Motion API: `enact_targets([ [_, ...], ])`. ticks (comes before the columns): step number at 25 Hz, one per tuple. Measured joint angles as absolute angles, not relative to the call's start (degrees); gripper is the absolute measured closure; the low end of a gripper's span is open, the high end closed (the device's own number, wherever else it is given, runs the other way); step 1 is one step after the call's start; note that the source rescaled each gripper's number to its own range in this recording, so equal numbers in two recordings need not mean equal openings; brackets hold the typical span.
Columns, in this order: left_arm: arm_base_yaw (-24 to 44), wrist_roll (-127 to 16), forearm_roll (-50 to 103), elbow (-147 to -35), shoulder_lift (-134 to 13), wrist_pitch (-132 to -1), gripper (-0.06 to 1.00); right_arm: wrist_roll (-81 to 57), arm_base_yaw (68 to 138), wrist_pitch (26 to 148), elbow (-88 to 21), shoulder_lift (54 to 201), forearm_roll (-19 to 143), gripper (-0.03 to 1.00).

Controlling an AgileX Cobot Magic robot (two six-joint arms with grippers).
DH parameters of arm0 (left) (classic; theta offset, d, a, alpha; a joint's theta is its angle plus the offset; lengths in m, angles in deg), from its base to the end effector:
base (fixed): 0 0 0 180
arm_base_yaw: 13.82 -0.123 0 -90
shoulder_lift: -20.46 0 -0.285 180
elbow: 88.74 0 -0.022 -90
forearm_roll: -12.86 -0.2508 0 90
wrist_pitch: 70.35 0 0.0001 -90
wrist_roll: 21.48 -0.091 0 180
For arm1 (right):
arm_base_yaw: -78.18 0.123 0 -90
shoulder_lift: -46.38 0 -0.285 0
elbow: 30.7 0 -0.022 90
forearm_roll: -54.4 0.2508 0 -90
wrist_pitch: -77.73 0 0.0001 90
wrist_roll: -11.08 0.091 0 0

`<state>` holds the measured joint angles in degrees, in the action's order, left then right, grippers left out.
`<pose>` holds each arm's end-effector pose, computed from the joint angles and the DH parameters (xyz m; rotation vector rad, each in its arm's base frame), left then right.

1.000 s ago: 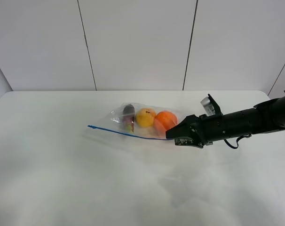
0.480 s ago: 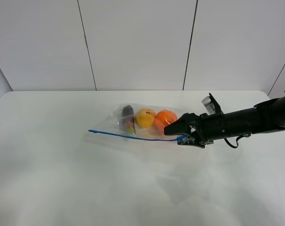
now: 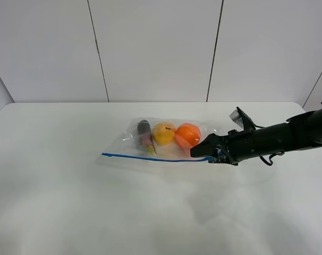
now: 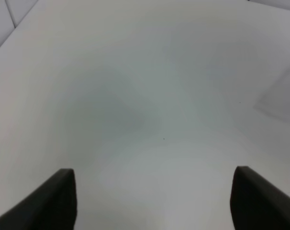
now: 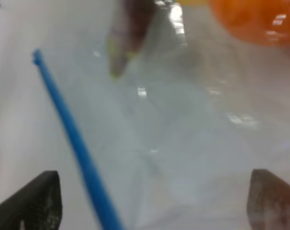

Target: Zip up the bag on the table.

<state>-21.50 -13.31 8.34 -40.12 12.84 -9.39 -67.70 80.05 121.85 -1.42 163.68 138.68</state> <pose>-0.0062 0.0055 0.2770 -0.2857 2.0241 0.0891 0.3156 0.0734 0.1211 -0.2198 2.5100 1.0359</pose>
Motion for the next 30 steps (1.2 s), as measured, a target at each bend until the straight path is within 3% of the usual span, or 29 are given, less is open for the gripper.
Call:
enact_targets([
  [17, -21.5, -13.31, 8.34, -40.12, 12.84, -9.39, 0.12, -68.0, 80.05, 83.8, -1.42, 163.68, 119.93, 0.11],
  [30, -21.5, -13.31, 8.34, -40.12, 12.84, -9.39, 0.12, -68.0, 80.05, 77.73, -1.42, 163.68, 117.02, 0.11],
])
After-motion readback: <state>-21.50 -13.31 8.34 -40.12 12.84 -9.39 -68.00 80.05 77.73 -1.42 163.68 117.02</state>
